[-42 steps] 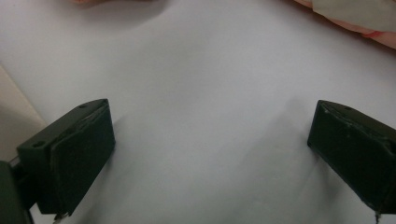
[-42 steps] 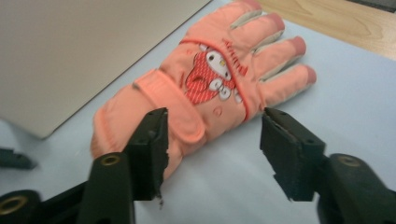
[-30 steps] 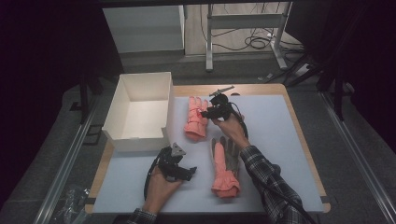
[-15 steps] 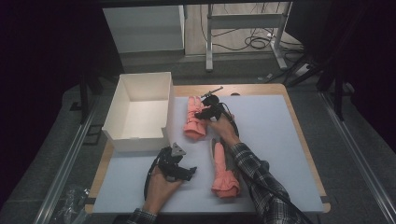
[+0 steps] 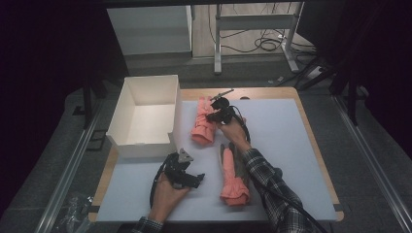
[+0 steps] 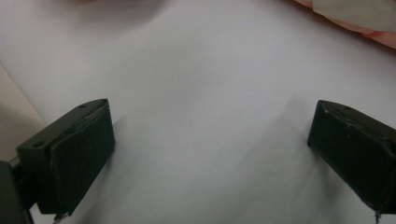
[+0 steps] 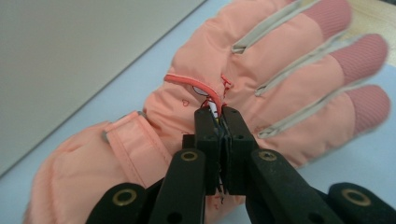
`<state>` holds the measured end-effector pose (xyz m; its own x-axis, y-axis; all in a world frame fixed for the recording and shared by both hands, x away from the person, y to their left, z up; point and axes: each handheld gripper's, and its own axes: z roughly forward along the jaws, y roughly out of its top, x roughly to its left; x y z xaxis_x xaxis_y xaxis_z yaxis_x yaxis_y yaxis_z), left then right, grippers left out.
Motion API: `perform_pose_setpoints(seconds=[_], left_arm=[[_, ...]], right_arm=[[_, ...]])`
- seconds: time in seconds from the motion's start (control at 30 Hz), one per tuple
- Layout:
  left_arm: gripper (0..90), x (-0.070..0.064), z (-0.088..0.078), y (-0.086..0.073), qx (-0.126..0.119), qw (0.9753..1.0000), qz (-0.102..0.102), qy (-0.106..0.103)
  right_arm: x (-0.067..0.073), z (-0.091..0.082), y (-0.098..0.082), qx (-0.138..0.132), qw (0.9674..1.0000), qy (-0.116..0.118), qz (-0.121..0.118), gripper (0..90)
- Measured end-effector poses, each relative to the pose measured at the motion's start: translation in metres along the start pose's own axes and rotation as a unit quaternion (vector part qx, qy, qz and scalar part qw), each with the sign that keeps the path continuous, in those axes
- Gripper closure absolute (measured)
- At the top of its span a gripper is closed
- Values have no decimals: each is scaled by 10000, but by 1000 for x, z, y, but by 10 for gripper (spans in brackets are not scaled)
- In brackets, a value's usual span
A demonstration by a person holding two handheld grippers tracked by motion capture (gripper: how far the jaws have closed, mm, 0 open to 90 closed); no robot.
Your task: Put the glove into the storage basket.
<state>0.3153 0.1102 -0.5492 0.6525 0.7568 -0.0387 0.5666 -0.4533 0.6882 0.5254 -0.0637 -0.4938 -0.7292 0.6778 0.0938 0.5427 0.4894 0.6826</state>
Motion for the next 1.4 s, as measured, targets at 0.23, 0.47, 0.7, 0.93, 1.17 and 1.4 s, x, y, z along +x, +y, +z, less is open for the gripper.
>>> perform_pose_setpoints(seconds=[0.23, 0.47, 0.7, 0.93, 1.17, 1.4], left_arm=[[7, 0, 0, 0, -1, 10000, -3, 1], [7, 0, 0, 0, 0, 10000, -2, 0], [7, 0, 0, 0, 3, 10000, 5, 3], [7, 0, 0, 0, 4, 10000, 15, 7], [7, 0, 0, 0, -4, 10000, 18, 10], [7, 0, 0, 0, 0, 10000, 18, 11]], right_arm=[[3, -18, 4, -157, 9997, 158, 19, 863], [10, -40, 10, -286, 9988, 385, -58, 863], [20, -61, 10, -309, 9974, 636, -138, 863], [26, -89, 1, -355, 9952, 881, -234, 862], [30, -122, -16, -336, 9931, 1080, -303, 863], [33, -152, -41, -310, 9914, 1238, -299, 863]])
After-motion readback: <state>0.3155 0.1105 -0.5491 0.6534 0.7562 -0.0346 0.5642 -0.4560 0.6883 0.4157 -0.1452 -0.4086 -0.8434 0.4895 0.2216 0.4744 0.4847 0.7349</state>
